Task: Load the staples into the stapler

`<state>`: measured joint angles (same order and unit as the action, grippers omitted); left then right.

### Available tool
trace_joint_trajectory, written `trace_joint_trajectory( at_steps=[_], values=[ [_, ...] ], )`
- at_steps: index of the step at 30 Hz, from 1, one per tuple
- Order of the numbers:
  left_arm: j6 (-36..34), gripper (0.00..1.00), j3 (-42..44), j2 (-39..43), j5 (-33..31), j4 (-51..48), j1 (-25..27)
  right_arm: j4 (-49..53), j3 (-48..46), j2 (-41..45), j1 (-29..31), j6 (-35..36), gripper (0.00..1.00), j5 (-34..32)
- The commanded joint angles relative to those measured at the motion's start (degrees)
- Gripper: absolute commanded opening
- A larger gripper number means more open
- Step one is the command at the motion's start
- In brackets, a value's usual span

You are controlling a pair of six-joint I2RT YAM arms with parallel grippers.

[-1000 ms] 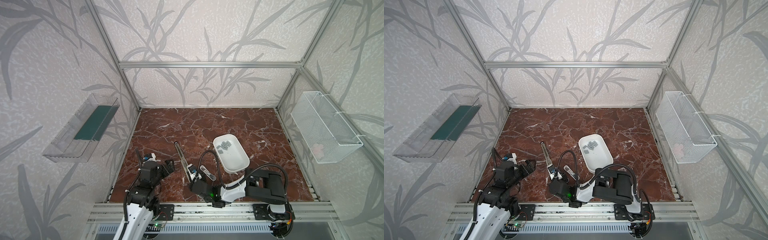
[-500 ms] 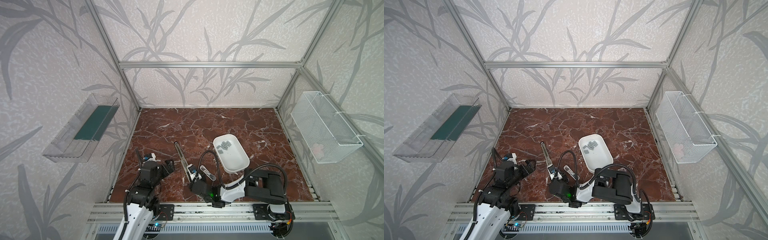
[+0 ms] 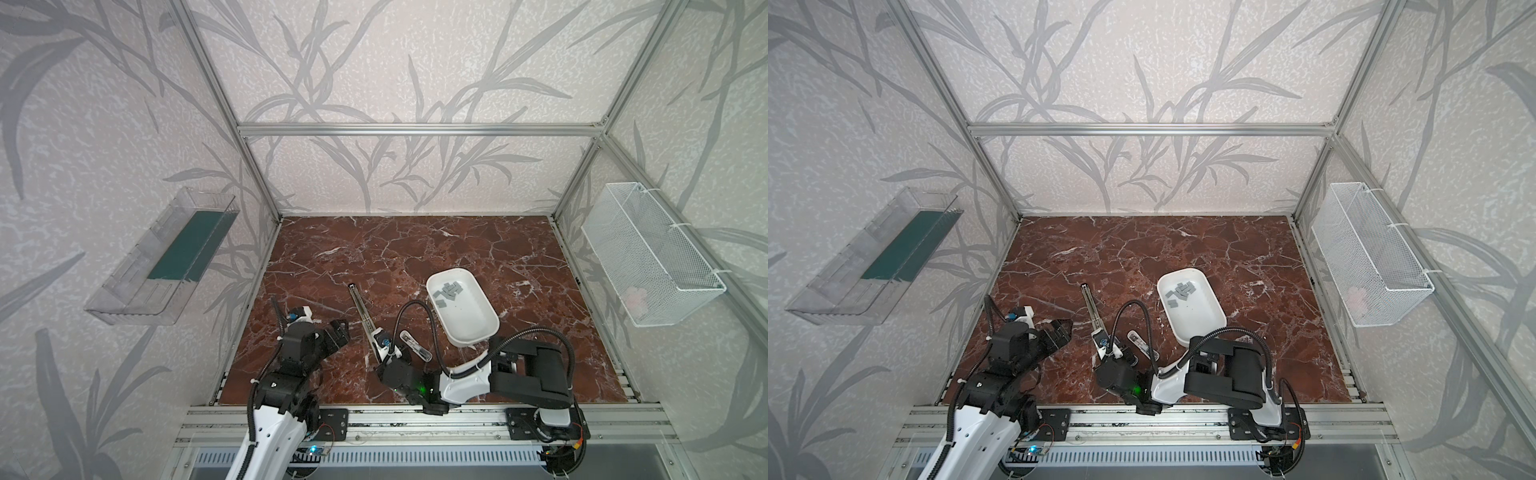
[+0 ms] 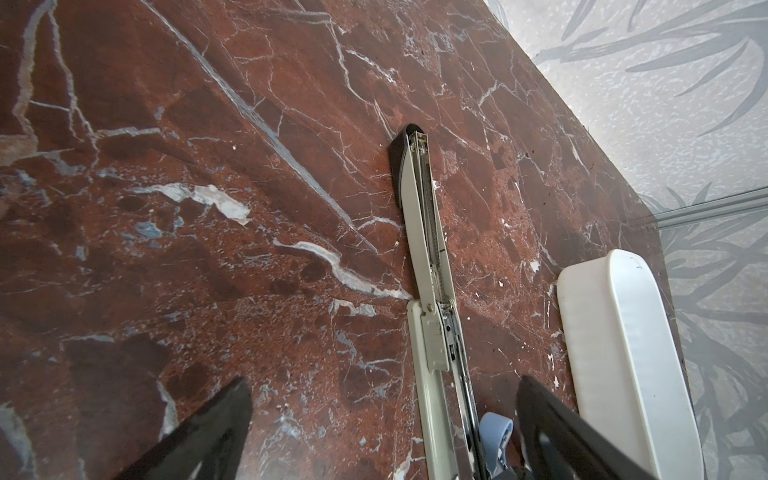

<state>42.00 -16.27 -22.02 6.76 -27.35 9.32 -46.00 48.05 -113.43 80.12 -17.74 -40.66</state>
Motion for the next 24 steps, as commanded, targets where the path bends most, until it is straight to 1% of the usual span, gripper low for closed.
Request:
trace_joint_trajectory(
  at_steps=[1,24],
  values=[
    [-0.53,0.99,-0.69,-0.13,-0.46,0.37,0.17,-0.32,0.46,1.28,-0.33,0.35,0.0,-2.05],
    [-0.57,0.99,-0.7,0.05,-0.44,0.37,0.26,0.91,1.34,-1.16,-0.4,-0.98,0.0,-1.62]
  ],
)
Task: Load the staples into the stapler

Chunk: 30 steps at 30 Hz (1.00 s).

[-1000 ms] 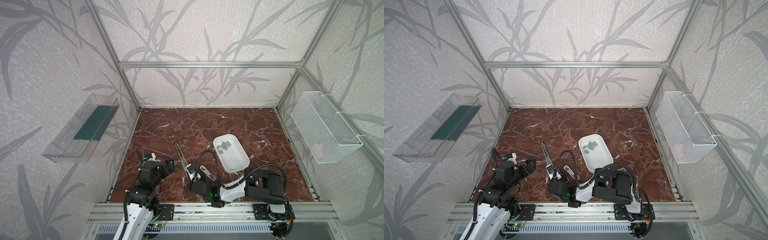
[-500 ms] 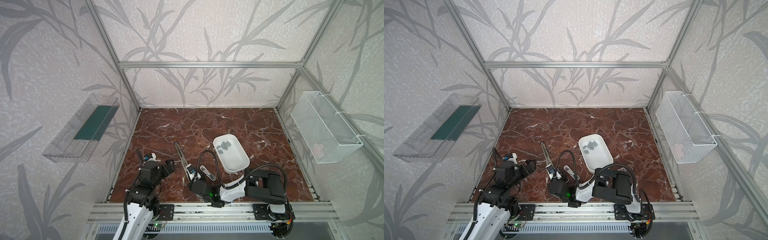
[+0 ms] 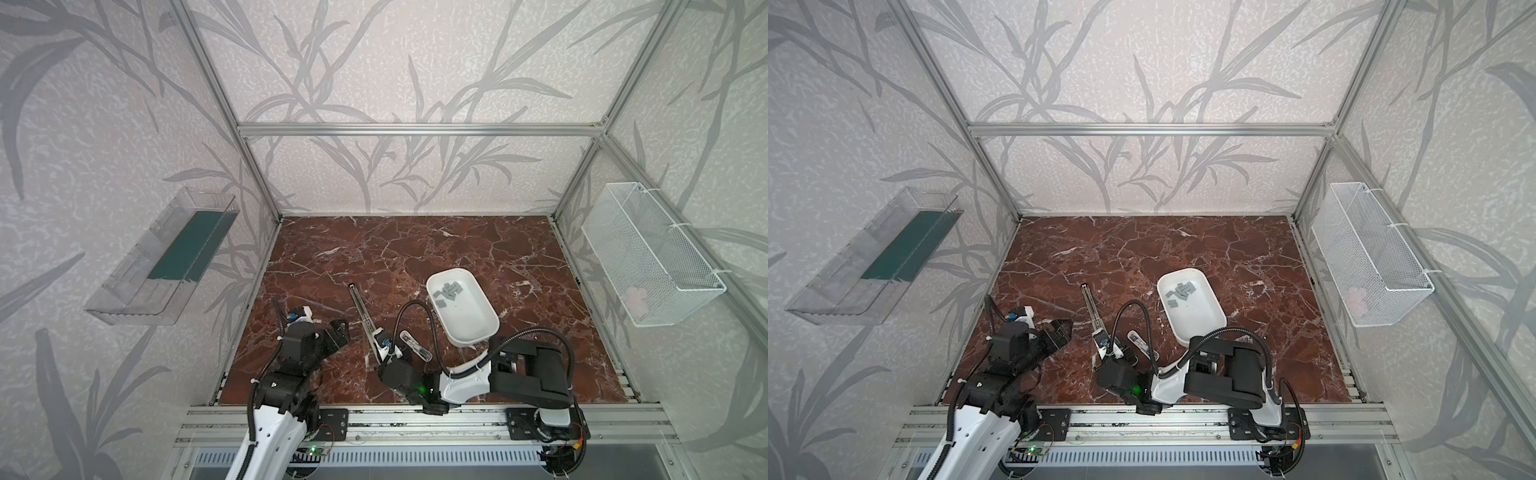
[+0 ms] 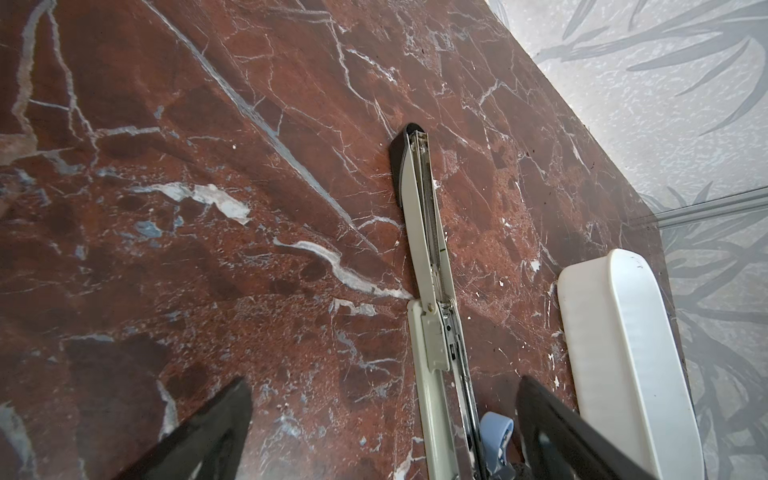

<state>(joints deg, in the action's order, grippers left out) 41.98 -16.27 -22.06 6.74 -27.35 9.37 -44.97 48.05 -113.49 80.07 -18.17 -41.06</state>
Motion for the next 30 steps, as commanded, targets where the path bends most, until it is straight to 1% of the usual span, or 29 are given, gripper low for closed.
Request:
trace_joint_trajectory(
  at_steps=[1,11,18,19,30],
  values=[
    [-0.5,0.99,-0.69,0.05,-0.47,0.3,0.22,-0.12,1.43,-1.18,-0.31,-0.63,0.0,-1.06],
    [-0.54,0.99,-0.71,0.09,-0.5,0.36,0.29,0.8,1.87,-1.75,-0.34,-1.51,0.0,-0.87],
    [-0.49,0.99,-0.7,0.04,-0.59,0.37,0.31,1.9,0.75,-1.42,0.0,-4.86,0.0,-0.91],
    [-0.49,0.99,-0.69,-0.01,-0.62,0.36,0.32,4.12,0.56,-1.15,0.02,-5.31,0.0,-1.1],
    [-0.58,0.99,-0.81,-0.4,-0.76,0.39,0.3,11.69,-0.04,2.57,1.48,-9.45,0.0,-2.87]
  ],
)
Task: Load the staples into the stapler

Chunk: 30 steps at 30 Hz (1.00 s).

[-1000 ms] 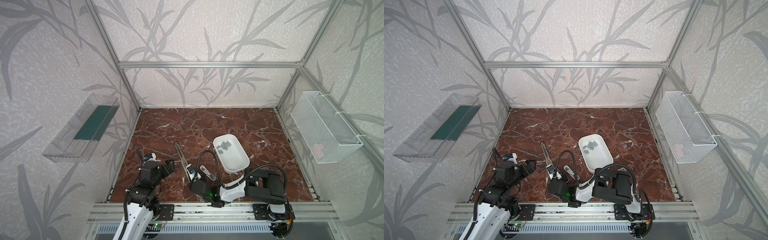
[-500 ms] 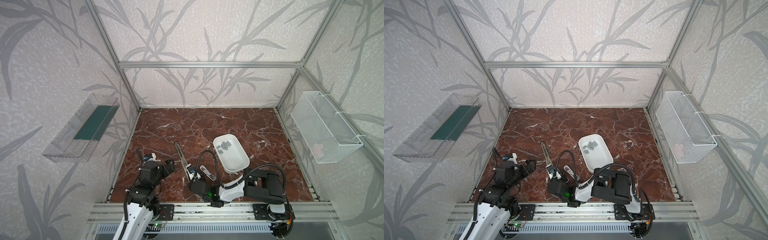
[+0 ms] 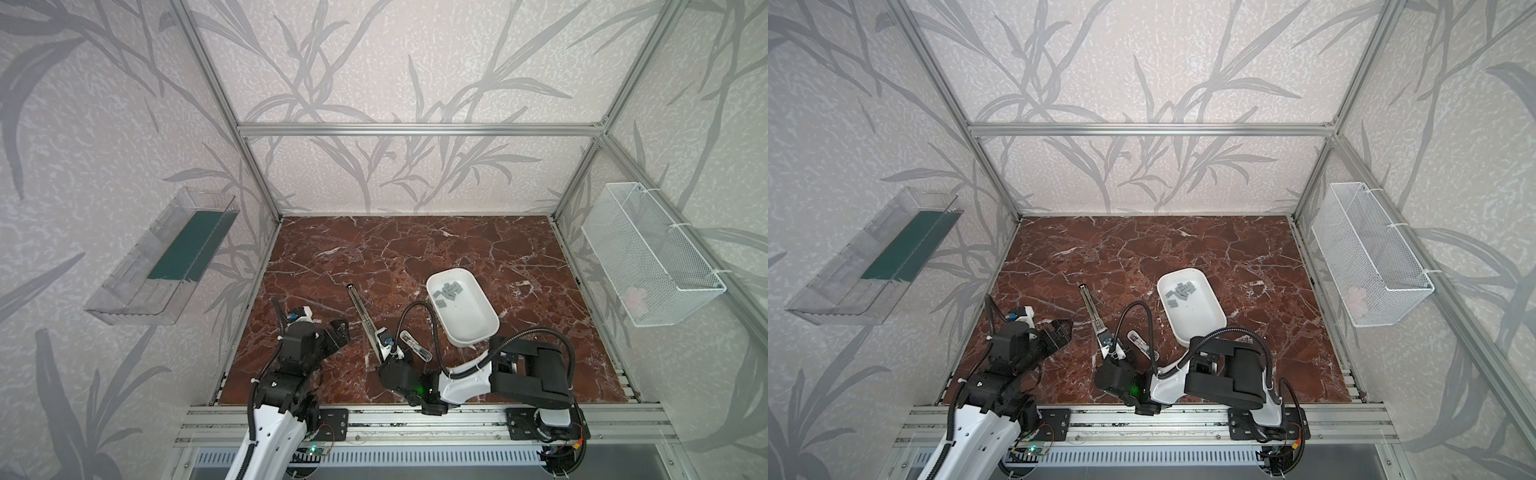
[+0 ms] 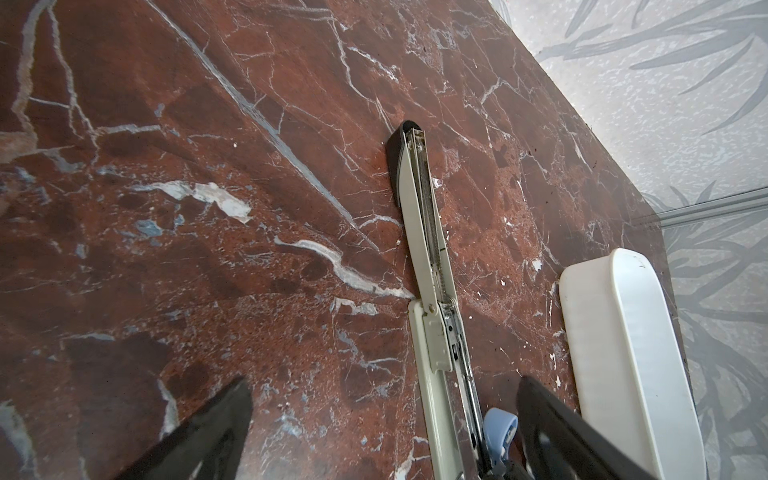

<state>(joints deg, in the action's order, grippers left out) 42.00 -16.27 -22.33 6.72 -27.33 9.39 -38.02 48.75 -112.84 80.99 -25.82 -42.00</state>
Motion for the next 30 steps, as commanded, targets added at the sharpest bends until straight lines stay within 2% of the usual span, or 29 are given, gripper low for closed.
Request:
trace_joint_trajectory(
  at_steps=[1,4,8,12,16,19,30],
  values=[
    [-0.6,0.99,-0.78,-0.09,-0.69,0.52,0.36,5.24,-0.76,2.12,0.66,-2.1,0.0,-2.2],
    [-0.6,0.99,-0.83,0.09,-0.71,0.33,0.37,6.53,-0.74,2.69,0.8,-2.74,0.0,-2.47],
    [-0.6,0.99,-0.83,-0.01,-0.74,0.41,0.37,7.72,-0.34,3.22,1.08,-2.48,0.09,-2.39],
    [-0.6,0.99,-0.8,-0.33,-0.72,0.52,0.39,8.46,-0.14,3.88,1.09,-2.5,0.12,-2.24],
    [-0.61,0.99,-0.82,-0.02,-0.68,0.43,0.63,9.08,0.32,4.36,1.06,-2.19,0.31,-1.67],
    [-0.6,0.99,-0.83,0.04,-0.87,0.38,0.86,10.32,1.16,5.4,1.08,-1.7,0.38,-1.33],
    [-0.67,0.99,-0.79,0.03,-0.75,0.4,0.9,15.66,2.61,13.57,0.34,0.83,0.46,-2.25]
  ],
)
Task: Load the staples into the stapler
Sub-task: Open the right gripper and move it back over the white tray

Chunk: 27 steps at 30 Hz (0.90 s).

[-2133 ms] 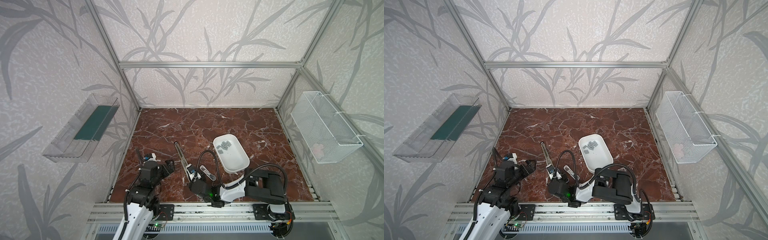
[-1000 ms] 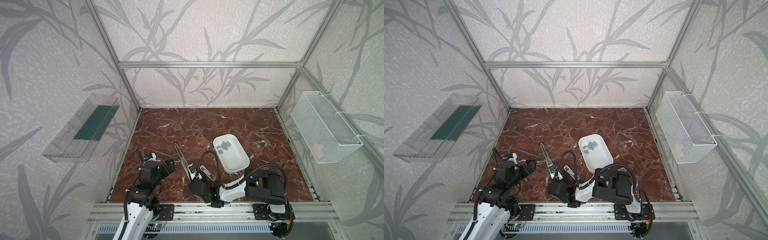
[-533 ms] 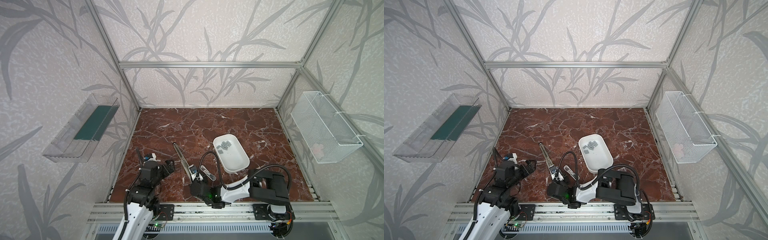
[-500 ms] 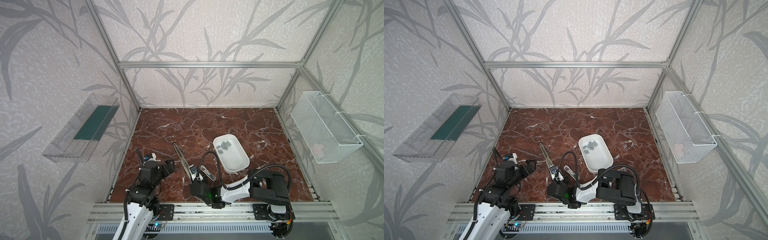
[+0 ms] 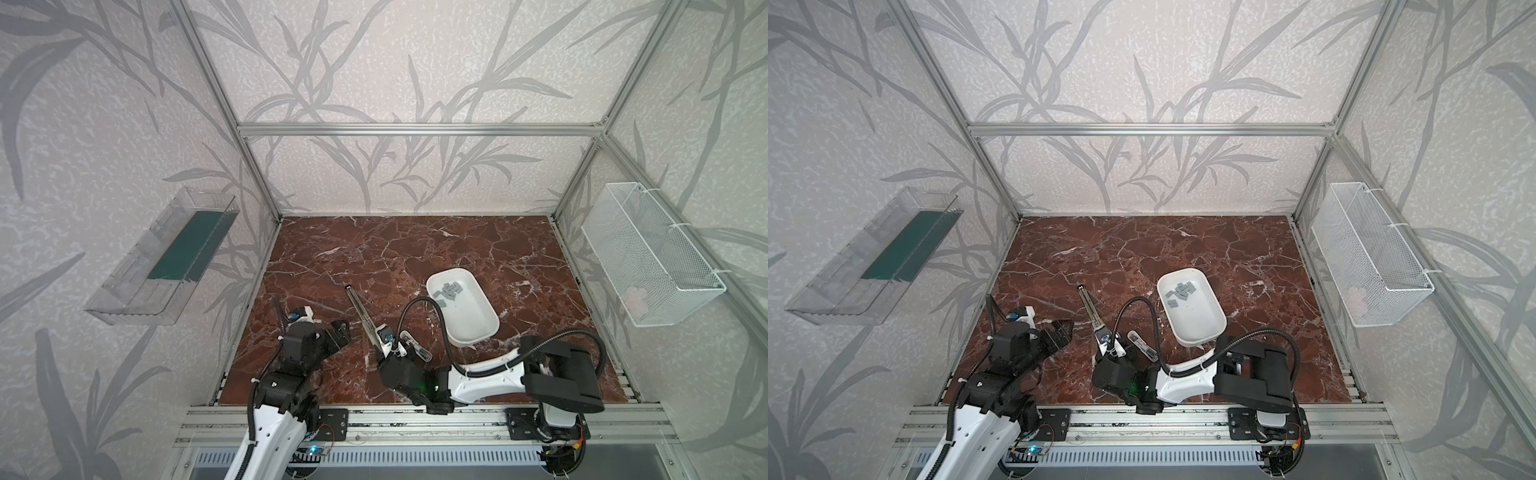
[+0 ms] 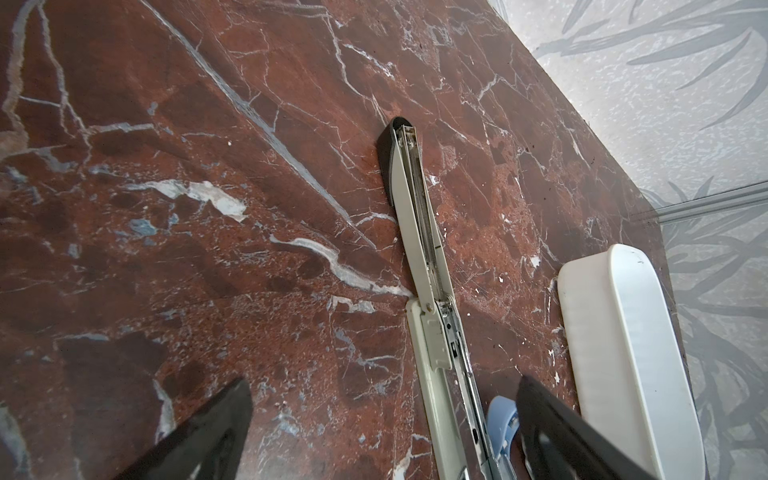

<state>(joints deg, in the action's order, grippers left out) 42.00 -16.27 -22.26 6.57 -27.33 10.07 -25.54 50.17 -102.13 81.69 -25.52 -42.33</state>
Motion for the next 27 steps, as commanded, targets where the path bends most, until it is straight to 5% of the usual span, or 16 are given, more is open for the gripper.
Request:
trace_joint_trajectory(
  at_steps=[1,14,21,27],
  values=[
    [-0.69,0.99,-0.86,-0.31,-0.43,0.6,0.25,5.16,1.53,3.79,-0.77,-0.29,0.46,-2.09],
    [-1.88,0.99,0.4,0.29,3.88,3.02,0.24,36.67,3.61,20.59,-9.68,-7.2,0.45,-2.04],
    [-1.83,0.99,1.09,1.58,3.51,3.94,0.45,49.77,-1.86,31.21,-26.26,-8.59,0.49,6.78],
    [-1.66,0.99,1.15,0.93,1.99,4.64,0.57,48.72,-2.2,27.44,-40.71,-5.6,0.46,19.04]
  ],
)
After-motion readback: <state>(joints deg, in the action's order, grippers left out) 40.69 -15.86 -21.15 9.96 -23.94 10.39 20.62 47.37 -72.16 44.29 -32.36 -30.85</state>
